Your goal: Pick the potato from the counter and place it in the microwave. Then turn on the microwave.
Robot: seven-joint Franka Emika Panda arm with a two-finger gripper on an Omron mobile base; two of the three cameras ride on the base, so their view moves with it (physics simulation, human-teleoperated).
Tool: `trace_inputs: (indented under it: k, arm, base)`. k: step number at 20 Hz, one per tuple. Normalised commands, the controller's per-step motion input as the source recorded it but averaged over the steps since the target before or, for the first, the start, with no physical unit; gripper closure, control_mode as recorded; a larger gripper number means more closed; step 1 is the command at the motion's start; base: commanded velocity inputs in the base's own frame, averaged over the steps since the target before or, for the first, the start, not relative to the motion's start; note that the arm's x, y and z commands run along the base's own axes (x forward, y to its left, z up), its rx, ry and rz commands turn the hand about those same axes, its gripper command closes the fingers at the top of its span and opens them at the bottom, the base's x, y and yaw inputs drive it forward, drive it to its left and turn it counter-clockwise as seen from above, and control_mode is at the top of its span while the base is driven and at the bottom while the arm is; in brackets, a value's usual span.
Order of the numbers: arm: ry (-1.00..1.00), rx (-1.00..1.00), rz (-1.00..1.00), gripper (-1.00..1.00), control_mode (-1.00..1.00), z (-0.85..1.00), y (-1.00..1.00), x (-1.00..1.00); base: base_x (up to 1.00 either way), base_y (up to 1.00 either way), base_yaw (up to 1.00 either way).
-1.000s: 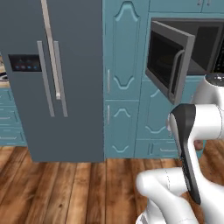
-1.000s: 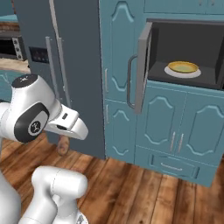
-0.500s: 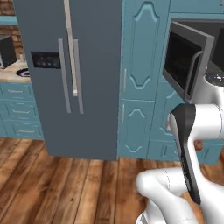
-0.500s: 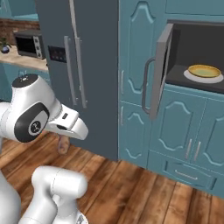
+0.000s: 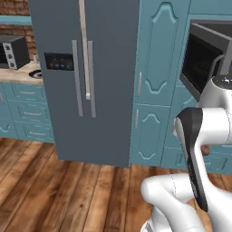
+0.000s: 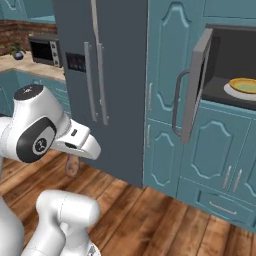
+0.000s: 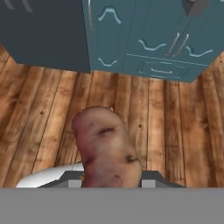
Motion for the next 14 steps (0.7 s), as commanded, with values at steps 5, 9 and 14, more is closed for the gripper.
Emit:
trace_inputs:
  k: [5, 9, 14]
  arm:
    - [0.0, 0.0, 0.0, 1.0, 1.0, 0.0, 0.0, 0.0]
    - [0.0, 0.0, 0.0, 1.0, 1.0, 0.0, 0.0, 0.0]
    - [0.0, 0.0, 0.0, 1.0, 1.0, 0.0, 0.0, 0.0]
  base:
    - [0.65, -0.16, 0.08]
    - [0.66, -0.15, 0.06]
    - [0.49, -0.2, 0.21]
